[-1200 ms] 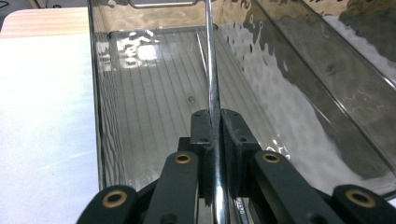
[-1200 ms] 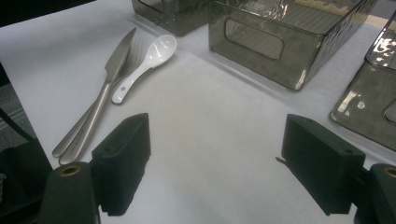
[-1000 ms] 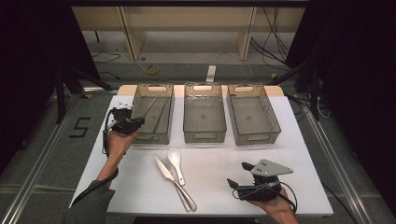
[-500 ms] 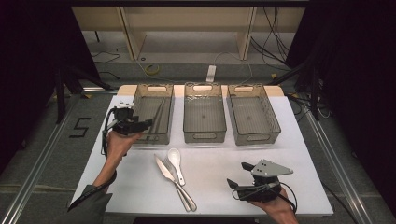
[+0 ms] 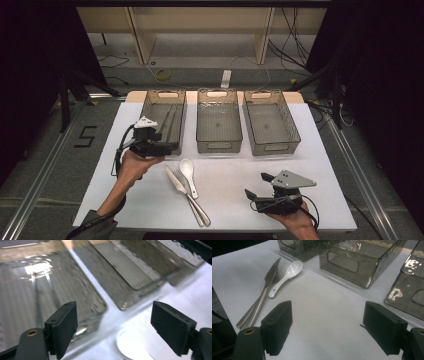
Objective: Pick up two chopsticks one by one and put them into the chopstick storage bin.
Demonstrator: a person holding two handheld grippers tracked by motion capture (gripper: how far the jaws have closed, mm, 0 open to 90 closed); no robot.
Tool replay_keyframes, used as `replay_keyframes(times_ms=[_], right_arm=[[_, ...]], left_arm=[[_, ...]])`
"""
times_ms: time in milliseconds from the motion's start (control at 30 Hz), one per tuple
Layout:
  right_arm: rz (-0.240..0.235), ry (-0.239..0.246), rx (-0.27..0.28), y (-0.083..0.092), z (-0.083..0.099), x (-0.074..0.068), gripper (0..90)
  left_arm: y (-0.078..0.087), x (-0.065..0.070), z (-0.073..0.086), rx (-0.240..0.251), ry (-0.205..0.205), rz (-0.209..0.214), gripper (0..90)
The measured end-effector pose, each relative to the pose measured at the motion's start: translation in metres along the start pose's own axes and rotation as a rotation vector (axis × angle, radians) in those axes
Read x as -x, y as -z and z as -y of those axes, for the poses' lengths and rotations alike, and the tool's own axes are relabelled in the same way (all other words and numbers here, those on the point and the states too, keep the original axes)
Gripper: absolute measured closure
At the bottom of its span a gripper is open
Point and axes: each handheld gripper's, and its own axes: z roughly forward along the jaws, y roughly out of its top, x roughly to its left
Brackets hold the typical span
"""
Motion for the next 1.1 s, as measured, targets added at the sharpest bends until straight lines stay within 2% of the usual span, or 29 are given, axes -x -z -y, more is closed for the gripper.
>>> replay_keyframes(times_ms=[167, 267, 600, 700, 1100], right_arm=[[0.000, -0.001, -0.002, 0.000, 0.000, 0.000, 24.6], [0.001, -0.001, -0.002, -0.001, 0.000, 0.000, 24.6], [0.003, 0.002, -0.006, -0.002, 0.001, -0.001, 24.6], [0.002, 0.003, -0.005, -0.002, 0.001, -0.001, 24.6], [-0.002, 0.000, -0.013, -0.003, 0.002, 0.000, 24.6]], left_arm=[[0.000, 0.012, 0.007, -0.042, -0.030, 0.005, 19.7], [0.001, 0.019, 0.012, -0.071, -0.029, 0.001, 19.7], [-0.005, 0.044, 0.026, -0.151, 0.004, -0.003, 18.0], [-0.008, 0.050, 0.030, -0.173, 0.016, 0.011, 17.4], [-0.018, 0.067, 0.036, -0.233, 0.015, 0.035, 17.3]])
